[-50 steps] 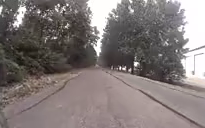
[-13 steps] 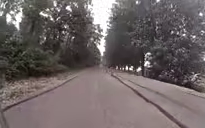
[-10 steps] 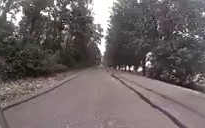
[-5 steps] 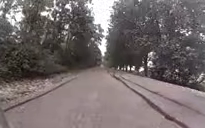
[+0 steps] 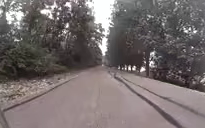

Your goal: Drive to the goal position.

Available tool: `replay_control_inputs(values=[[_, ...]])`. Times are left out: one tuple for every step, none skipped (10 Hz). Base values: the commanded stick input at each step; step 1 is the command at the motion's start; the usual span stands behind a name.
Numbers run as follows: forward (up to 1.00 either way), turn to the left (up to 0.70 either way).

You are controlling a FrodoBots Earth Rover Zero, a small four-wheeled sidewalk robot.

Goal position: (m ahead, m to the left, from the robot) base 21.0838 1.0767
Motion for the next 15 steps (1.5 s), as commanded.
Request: replay_control_inputs(values=[[0.7,0.0],[0.7,0.0],[0.7,0.0],[0.7,0.0],[0.7,0.0],[0.7,0.0],[0.7,0.0],[0.7,0.0],[0.7,0.0],[0.7,0.0],[0.7,0.0],[0.7,0.0],[0.7,0.0],[0.7,0.0],[0.7,0.0]])
